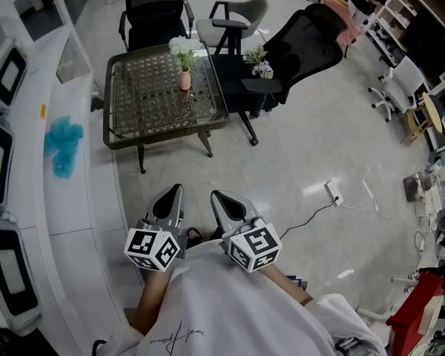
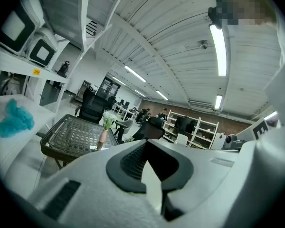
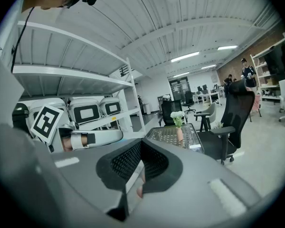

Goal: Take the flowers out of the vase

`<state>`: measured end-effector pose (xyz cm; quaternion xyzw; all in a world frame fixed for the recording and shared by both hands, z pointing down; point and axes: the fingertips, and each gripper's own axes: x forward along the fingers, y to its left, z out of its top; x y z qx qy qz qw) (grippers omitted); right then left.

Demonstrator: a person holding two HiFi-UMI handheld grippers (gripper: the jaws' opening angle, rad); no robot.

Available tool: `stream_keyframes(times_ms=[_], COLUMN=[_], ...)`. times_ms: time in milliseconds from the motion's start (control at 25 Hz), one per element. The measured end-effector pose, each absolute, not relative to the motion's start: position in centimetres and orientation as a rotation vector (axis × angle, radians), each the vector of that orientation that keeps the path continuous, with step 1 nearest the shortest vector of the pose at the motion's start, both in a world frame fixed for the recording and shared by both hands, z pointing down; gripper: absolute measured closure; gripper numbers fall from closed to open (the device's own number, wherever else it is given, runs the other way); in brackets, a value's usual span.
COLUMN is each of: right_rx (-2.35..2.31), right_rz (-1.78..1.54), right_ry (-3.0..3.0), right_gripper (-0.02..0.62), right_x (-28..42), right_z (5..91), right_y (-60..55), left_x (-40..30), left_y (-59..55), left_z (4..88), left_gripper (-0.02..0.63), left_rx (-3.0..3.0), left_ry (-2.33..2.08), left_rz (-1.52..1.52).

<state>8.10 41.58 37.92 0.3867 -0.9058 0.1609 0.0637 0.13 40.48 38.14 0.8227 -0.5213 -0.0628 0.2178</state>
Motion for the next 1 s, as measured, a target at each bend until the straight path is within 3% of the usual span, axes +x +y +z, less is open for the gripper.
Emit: stream_keyframes(times_ms=[240,1000], right_rx=[1.153,1.162], right_rz=[0.462,0.499], right_ry=[-2.775,-2.848], right_gripper=[0.589,0.588], right_x=[8.1,7.2], right_z=[37.2,36.7], right_y=[41.6,38.7], left_x=[-2.7,-2.2], left_y=[40.4,37.6], left_z=[36.8,37.2], left_gripper=[0.601,0.604], left_rx=[2.212,2.273], left_ry=[-1.64,-1.528], left_rz=[-0.251,-0.244])
